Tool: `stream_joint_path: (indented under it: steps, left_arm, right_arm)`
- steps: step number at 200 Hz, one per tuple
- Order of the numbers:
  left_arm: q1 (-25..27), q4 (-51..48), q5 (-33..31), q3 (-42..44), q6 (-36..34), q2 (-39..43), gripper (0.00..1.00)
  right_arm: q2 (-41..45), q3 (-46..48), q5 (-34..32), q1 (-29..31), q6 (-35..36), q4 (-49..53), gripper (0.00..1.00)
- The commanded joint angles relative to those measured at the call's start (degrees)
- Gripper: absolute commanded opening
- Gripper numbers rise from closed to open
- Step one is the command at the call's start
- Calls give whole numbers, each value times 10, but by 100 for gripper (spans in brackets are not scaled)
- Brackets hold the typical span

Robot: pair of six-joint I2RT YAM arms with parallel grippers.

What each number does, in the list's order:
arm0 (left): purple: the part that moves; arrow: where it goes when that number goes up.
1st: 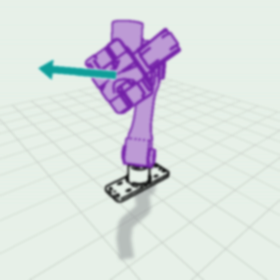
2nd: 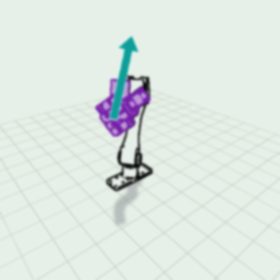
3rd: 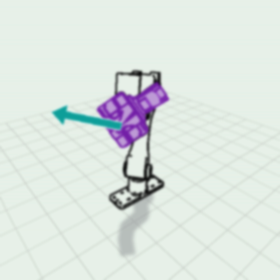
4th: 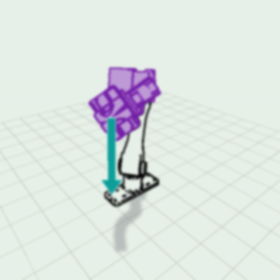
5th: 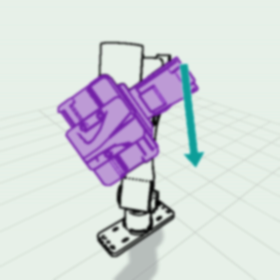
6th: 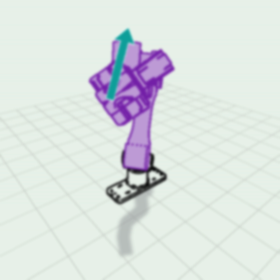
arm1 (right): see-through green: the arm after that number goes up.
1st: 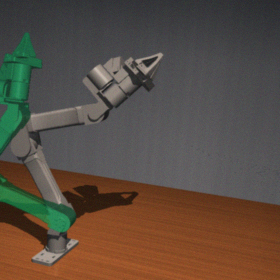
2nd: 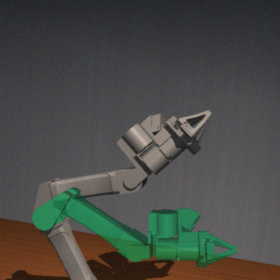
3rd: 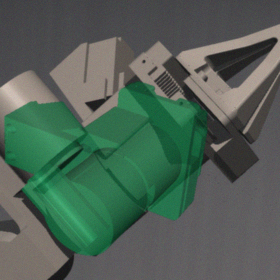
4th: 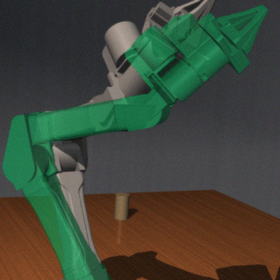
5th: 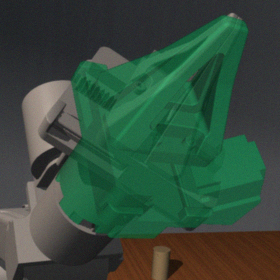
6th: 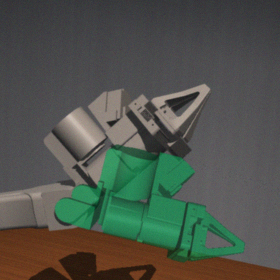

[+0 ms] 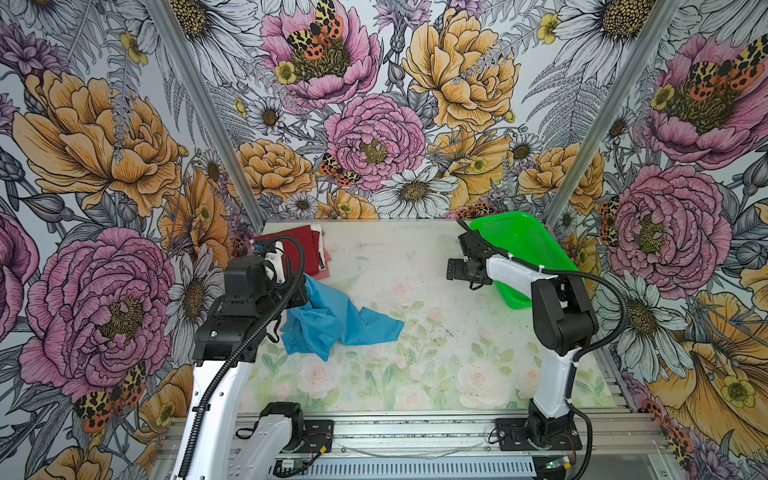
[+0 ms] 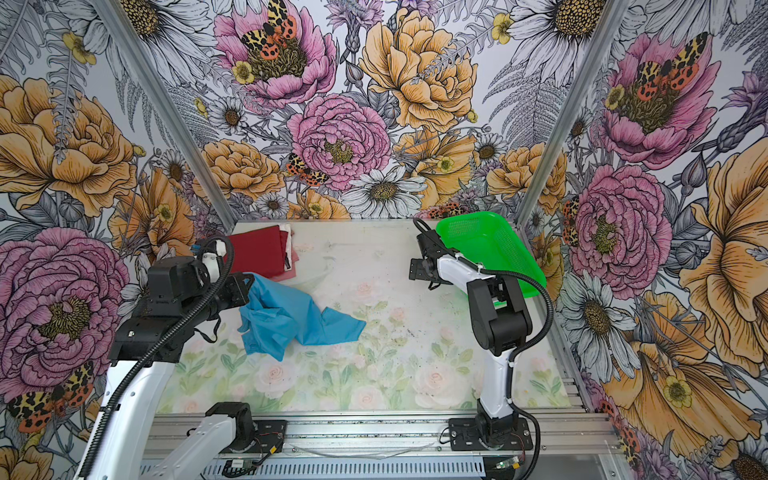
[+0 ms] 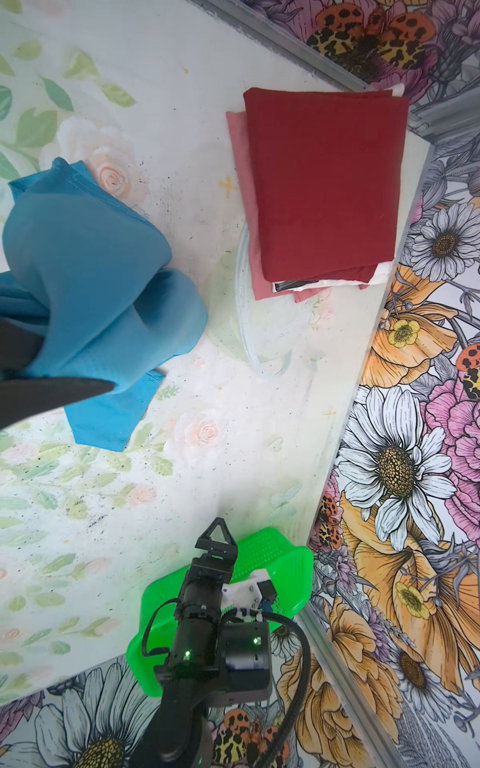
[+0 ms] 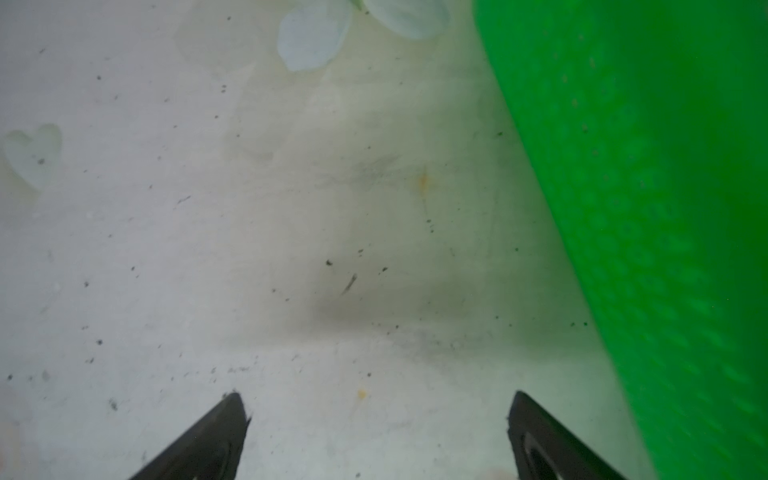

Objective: Fold and stack the t-shirts
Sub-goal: 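Slide the green basket with the right gripper to the far table corner, then release the basket and bring both grippers down to the t-shirt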

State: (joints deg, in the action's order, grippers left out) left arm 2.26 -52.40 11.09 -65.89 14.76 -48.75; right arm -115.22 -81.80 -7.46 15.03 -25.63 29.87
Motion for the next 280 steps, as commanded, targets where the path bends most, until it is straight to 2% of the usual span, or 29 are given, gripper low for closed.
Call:
stream_joint_path:
  steps: [1,40,89,115,132,150,173,197,212,236,246,259,263,269,277,280]
  left_arm:
    - [7,23,42,8,3,5,0]
    - [62,24,29,7,3,4,0]
    - [166,46,-7,16,14,-6,0]
    - [225,80,-21,26,24,-21,0]
    - [254,123,-7,26,40,-40,0]
    - [286,186,34,4,56,-85,0]
    - [367,230,59,-89,59,-179,0]
    - [465,230,38,-223,43,-262,0]
    - [504,230,13,-283,27,-285,0]
    - [495,231,-28,-307,23,-271,0]
    - [465,231,-40,-285,29,-248,0]
    - [403,234,-22,-234,49,-209,0]
    - [380,235,-11,-213,57,-196,9]
    - [343,237,7,-177,67,-175,31]
    - [295,239,21,-125,77,-144,91]
    - [276,238,22,-104,80,-133,98]
  right_arm:
    - [-38,-65,19,-24,42,-2,100]
    - [-119,-175,59,-87,38,14,100]
    - [-173,-279,104,-108,71,19,100]
    - [-160,-311,185,-110,85,19,99]
    - [-107,-288,250,-97,104,9,99]
    - [-17,-224,277,-75,106,-26,100]
    - [117,-107,272,-68,72,-81,100]
    - [234,-8,243,-74,69,-83,100]
    - [298,49,224,-84,70,-81,99]
    - [394,126,183,-104,73,-76,99]
    - [426,148,177,-110,80,-71,100]
    - [461,165,172,-116,92,-57,100]
    - [468,167,171,-116,95,-51,100]
    - [479,168,170,-115,101,-43,100]
    - [490,168,171,-115,105,-29,99]
    - [493,168,172,-115,107,-25,100]
